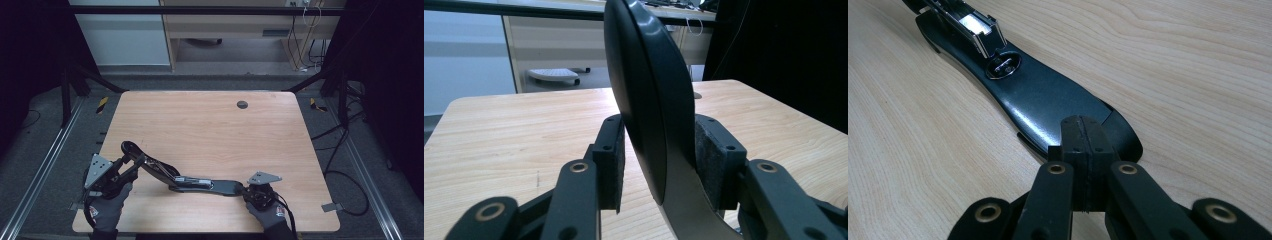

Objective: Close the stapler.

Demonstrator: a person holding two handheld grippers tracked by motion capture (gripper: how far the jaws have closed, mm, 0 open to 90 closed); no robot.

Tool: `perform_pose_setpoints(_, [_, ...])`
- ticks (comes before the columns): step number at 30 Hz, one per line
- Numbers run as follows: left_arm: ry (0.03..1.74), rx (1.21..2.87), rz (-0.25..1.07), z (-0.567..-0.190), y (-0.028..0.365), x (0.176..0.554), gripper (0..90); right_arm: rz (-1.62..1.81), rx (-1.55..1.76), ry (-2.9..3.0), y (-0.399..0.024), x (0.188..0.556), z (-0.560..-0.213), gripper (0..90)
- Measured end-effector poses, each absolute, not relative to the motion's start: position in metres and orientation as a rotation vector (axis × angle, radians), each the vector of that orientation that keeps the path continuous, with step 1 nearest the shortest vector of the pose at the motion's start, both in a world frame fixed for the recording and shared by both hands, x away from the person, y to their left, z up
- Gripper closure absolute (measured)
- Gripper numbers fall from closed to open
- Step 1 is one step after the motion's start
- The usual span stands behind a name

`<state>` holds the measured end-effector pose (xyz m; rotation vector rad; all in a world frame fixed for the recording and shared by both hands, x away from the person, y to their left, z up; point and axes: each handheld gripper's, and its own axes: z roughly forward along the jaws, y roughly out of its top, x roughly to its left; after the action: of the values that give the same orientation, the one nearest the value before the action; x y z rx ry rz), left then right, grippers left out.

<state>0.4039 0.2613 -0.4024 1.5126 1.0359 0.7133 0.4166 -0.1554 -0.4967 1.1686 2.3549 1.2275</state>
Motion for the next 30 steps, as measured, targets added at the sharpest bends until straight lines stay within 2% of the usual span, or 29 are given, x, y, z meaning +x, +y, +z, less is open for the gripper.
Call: perform_pose_setpoints(30, [0.941,1.561,0.739,-0.388,0.224,0.404,61.0,1.235,1.168,2.355,-0.156,0.417,-0.497,90.0])
